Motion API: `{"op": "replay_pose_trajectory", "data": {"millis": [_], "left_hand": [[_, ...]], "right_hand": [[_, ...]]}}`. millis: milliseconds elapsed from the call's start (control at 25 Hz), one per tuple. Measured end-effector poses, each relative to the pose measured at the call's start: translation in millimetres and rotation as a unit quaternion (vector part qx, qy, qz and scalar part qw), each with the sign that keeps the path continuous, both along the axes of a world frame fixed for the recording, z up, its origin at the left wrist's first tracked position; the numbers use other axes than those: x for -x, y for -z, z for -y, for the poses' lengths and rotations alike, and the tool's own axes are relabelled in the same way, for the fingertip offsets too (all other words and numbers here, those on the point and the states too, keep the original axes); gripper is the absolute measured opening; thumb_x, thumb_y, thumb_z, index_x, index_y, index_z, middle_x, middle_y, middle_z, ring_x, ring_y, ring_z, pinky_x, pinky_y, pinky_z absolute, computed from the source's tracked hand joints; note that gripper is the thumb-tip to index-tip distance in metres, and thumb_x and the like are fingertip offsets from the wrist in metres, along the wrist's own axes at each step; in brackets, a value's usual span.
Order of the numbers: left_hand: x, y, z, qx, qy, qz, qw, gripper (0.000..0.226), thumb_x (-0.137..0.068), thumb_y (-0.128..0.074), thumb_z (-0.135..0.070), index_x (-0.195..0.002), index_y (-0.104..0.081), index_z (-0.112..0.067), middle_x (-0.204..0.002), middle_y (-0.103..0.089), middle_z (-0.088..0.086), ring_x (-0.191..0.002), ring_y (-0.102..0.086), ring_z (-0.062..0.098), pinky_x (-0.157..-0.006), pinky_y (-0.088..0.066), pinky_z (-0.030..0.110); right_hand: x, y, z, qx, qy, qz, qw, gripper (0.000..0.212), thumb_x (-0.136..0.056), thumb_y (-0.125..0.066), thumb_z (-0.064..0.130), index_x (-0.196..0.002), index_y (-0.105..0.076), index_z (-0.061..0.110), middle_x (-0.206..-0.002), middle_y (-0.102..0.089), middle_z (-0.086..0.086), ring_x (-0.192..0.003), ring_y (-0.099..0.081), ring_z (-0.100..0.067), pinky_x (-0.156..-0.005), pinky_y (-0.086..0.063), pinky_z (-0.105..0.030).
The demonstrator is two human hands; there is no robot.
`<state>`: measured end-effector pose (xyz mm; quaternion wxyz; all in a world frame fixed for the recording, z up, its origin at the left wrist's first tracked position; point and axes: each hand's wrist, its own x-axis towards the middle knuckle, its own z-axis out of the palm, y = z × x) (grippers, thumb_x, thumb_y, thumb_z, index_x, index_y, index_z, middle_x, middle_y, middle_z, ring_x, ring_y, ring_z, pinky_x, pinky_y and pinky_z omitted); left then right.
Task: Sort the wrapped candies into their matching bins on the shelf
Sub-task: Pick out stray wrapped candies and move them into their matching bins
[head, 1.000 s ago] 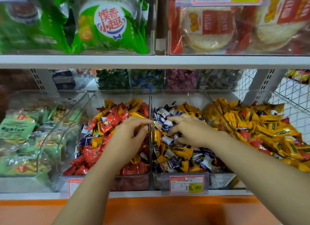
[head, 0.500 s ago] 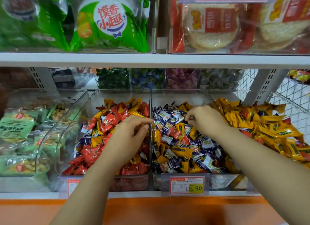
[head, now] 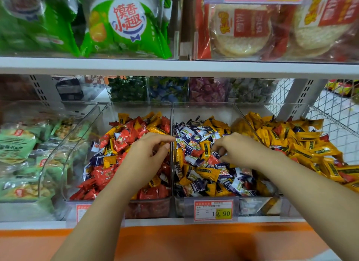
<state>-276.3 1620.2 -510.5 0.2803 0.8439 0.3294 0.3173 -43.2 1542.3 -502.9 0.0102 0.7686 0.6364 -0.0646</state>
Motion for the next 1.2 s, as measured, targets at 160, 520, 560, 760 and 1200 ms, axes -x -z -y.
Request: {"op": "replay_pose_trajectory", "data": {"millis": [160,520,560,760,1200], "left_hand": [[-1,-1,0,-0.003,-0.004,-0.002,1.000,0.025,-0.094,-0.052,-0.020,-0.111,-0.063,-0.035,-0.099,-0.053,-0.023,-0.084,-0.048,-0.014,-0.069,-0.036,-0.001],[0,-1,0,0.005,-0.003,-0.005,1.000,0.026,-0.093,-0.052,-0.021,-0.112,-0.062,-0.037,-0.100,-0.053,-0.023,-0.083,-0.051,-0.009,-0.069,-0.039,0.002],[1,-1,0,0.007,-0.003,-0.006,1.000,0.026,-0.093,-0.052,-0.021,-0.112,-0.062,-0.036,-0.099,-0.054,-0.021,-0.082,-0.051,-0.008,-0.069,-0.040,0.002],[5,0,0,0.007,-0.002,-0.006,1.000,0.025,-0.094,-0.052,-0.020,-0.111,-0.062,-0.036,-0.093,-0.056,-0.014,-0.072,-0.049,-0.008,-0.063,-0.040,0.005],[15,-4,-3,-0.014,-0.014,0.012,1.000,0.024,-0.093,-0.053,-0.018,-0.110,-0.064,-0.032,-0.102,-0.056,-0.021,-0.094,-0.050,-0.009,-0.076,-0.036,-0.002]], "right_hand": [[7,10,-4,-0.018,0.003,-0.049,0.999,0.028,-0.080,-0.070,0.037,-0.104,-0.065,0.022,-0.098,-0.065,0.005,-0.091,-0.060,-0.013,-0.075,-0.047,-0.027],[15,-28,-2,-0.128,0.022,-0.171,0.977,0.016,-0.079,-0.072,0.028,-0.076,-0.064,0.015,-0.072,-0.059,0.010,-0.065,-0.053,-0.003,-0.056,-0.038,-0.016],[21,-23,-4,-0.127,0.006,-0.184,0.975,0.015,-0.080,-0.071,0.029,-0.077,-0.063,0.016,-0.074,-0.058,0.011,-0.066,-0.054,-0.004,-0.056,-0.038,-0.016],[34,14,-24,-0.074,-0.022,-0.152,0.985,0.018,-0.081,-0.070,0.028,-0.072,-0.055,0.027,-0.074,-0.053,0.013,-0.070,-0.051,-0.007,-0.056,-0.036,-0.018],[32,3,-19,-0.092,0.000,-0.155,0.984,0.018,-0.079,-0.072,0.026,-0.070,-0.057,0.026,-0.076,-0.056,0.014,-0.068,-0.051,-0.002,-0.054,-0.032,-0.014]]}}
